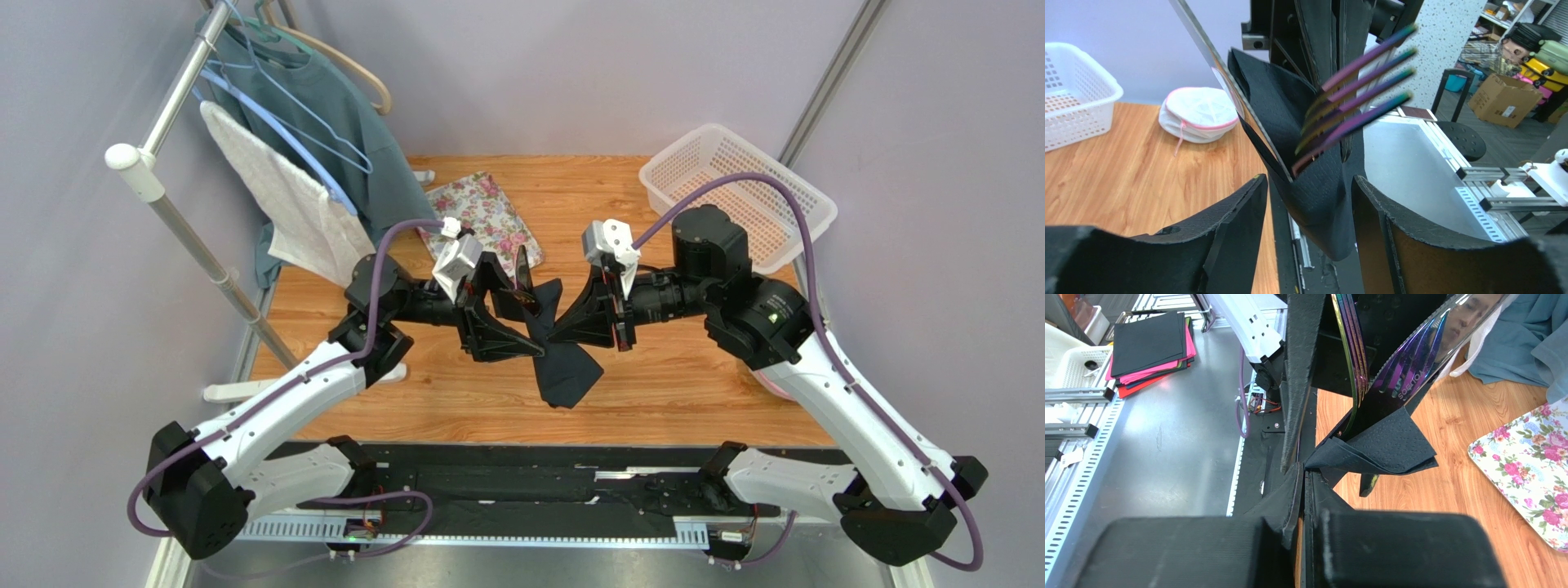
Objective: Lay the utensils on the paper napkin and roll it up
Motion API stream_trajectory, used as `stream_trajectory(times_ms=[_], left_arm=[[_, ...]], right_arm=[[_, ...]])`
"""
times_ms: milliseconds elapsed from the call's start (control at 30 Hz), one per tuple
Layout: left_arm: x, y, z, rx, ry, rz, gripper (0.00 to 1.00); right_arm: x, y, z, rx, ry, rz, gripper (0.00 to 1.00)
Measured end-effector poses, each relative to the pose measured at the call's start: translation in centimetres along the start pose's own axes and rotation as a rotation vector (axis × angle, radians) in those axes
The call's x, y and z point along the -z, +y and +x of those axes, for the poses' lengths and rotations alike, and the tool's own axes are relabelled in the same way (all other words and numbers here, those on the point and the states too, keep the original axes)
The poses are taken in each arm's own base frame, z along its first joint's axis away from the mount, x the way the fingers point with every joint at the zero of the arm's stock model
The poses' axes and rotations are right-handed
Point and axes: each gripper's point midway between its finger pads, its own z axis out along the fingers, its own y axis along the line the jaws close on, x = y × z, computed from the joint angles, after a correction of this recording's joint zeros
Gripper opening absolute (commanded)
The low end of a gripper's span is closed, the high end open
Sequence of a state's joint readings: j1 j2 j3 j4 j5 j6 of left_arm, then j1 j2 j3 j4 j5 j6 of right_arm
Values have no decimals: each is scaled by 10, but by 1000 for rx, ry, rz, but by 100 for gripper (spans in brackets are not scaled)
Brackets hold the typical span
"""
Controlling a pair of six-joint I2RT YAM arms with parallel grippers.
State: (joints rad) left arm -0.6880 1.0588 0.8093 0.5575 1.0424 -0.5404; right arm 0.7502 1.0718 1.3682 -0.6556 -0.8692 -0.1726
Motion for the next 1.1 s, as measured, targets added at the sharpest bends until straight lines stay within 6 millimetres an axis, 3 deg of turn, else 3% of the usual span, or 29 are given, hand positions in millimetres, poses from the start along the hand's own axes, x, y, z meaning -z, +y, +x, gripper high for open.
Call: stream_trajectory(times_ms=[333, 433, 600, 733, 800, 900, 1033, 1100], left_arm=[[-2, -5, -8, 8, -12, 10, 43], [-3, -7, -8, 24, -11, 15, 34], [-4, -12, -9, 33, -8, 35, 0], [-3, -13, -10, 32, -12, 30, 0], [-3, -14, -11, 35, -14, 20, 0], [-2, -13, -11, 40, -17, 5, 0], [0, -14, -7, 72, -1, -10, 0], [1, -13, -5, 83, 6, -19, 0]], right_arm=[[-2, 3, 3, 15, 13, -5, 0], [-2, 2, 3, 17, 15, 2, 0], [0, 1, 4, 18, 17, 18, 0], [1, 0, 3, 23, 15, 32, 0], [1, -1, 2, 26, 13, 38, 6], [2, -2, 1, 30, 12, 52, 24], [8, -3, -3, 36, -1, 91, 62], [12, -3, -6, 47, -10, 115, 70]])
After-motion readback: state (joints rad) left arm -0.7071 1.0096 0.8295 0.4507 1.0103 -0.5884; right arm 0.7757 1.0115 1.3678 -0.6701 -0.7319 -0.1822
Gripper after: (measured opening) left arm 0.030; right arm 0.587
